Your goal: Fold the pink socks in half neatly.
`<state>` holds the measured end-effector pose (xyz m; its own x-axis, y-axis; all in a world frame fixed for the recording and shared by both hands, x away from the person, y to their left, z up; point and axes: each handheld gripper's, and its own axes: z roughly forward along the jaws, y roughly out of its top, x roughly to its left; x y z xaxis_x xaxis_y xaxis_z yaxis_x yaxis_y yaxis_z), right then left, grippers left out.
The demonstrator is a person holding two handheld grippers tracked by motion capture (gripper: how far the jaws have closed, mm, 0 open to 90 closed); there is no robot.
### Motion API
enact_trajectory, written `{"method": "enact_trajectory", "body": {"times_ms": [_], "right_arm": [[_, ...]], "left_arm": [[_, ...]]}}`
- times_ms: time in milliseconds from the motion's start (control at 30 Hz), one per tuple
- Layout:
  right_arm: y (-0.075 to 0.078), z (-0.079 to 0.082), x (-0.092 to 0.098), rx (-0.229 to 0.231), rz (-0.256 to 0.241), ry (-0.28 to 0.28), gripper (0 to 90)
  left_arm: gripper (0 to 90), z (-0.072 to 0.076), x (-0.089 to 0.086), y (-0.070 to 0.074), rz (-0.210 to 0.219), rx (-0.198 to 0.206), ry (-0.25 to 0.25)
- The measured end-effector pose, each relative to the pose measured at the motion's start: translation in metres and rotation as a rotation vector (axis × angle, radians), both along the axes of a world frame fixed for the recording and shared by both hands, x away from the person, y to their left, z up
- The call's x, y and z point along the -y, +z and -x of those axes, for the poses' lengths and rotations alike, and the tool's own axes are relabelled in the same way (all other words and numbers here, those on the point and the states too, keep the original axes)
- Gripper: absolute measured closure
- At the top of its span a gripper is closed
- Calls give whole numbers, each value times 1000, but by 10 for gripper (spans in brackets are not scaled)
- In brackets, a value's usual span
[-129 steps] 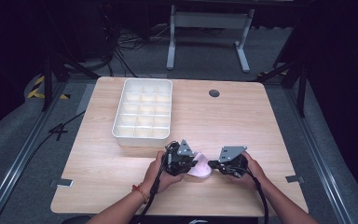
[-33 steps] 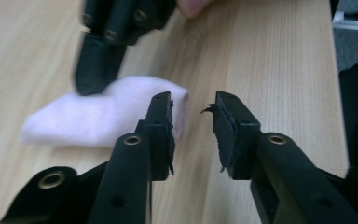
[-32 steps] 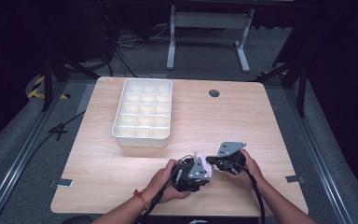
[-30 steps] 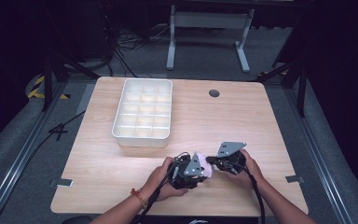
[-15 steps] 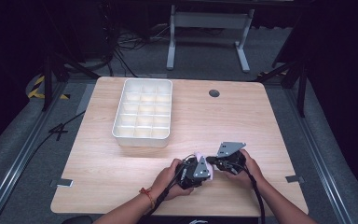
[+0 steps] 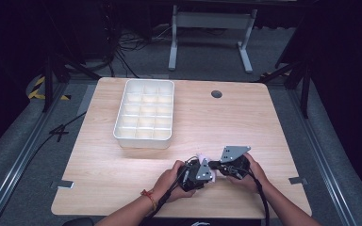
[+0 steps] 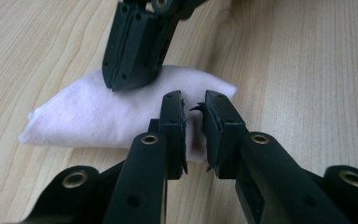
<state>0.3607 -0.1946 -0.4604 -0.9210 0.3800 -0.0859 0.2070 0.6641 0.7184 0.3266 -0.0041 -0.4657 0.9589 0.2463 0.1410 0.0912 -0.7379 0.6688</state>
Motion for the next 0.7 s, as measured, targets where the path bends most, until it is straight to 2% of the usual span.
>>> {"method": "enact_trajectory", "body": {"times_ms": [33,133,267,367,400,467,567,633,700], "right_arm": [[-1,-1,0,-8,-4,-11,895],[-3,-3,0,18,21,-28,897],[-5,-5,1,8,4,-34,898],[-5,-4,-1,16,10,-37,898],[-5,-5,-1,17,9,-35,898],[-6,-5,-1,13,8,-35,899],[-6,-6,0,8,3,-38,899],[-6,-5,-1,3,3,-42,899],[-6,-6,-1,-5,-2,-41,899]], "left_arm": [[780,0,0,0,0,-2,0],[784,0,-1,0,7,-20,3],[782,1,0,1,7,-25,-18],[784,3,-1,3,11,-55,-23],[792,3,-2,4,23,-74,-38],[819,4,-5,10,38,-64,-50],[868,0,-10,19,86,-33,-18],[892,-4,-10,20,103,-29,7],[895,-7,-8,16,98,-36,5]]}}
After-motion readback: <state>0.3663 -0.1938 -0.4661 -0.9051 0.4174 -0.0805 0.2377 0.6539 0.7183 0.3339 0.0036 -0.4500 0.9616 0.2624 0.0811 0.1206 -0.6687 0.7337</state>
